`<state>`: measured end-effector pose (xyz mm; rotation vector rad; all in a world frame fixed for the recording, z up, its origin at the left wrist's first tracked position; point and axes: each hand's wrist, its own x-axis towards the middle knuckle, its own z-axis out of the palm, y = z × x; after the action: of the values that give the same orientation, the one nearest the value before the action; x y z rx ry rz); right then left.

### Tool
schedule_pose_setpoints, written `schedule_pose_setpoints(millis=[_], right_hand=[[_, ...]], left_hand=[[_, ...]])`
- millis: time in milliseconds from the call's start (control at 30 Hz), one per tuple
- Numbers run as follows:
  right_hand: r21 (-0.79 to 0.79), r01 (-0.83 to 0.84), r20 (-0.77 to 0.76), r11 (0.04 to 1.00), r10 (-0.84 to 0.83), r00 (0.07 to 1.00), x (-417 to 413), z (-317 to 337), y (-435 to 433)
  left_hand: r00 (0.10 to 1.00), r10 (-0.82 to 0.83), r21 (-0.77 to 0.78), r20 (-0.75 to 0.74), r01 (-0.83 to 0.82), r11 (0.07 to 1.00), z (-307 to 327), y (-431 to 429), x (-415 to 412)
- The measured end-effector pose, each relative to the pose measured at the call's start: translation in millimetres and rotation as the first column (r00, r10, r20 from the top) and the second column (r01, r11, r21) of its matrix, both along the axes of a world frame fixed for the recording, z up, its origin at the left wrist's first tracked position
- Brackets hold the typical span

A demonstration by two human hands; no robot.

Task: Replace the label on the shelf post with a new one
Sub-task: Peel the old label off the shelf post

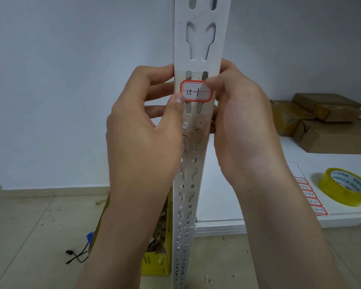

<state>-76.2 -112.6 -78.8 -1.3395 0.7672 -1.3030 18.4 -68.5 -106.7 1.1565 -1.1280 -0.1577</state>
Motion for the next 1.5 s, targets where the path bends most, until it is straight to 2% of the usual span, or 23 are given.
schedule_pose_setpoints(millis=[300, 667, 1500], right_hand=[[0.028, 0.045, -0.004, 0.999, -0.045, 0.999, 3.6, 2.5, 1.2], [0.011, 0.002, 0.047, 1.000, -0.002, 0.999, 2.6, -0.3, -2.2], [0.015, 0.004, 0.037, 1.000, -0.005, 0.999, 1.9, 1.2, 2.6]], left_hand=[[1.000, -0.016, 0.005, -0.001, 0.016, 1.000, -0.7, 1.1, 1.3], [1.000, -0.021, 0.029, -0.021, 0.022, 0.999, 0.8, 0.9, 1.0], [0.999, -0.023, 0.029, -0.029, 0.024, 0.999, -0.8, 2.2, -1.4]])
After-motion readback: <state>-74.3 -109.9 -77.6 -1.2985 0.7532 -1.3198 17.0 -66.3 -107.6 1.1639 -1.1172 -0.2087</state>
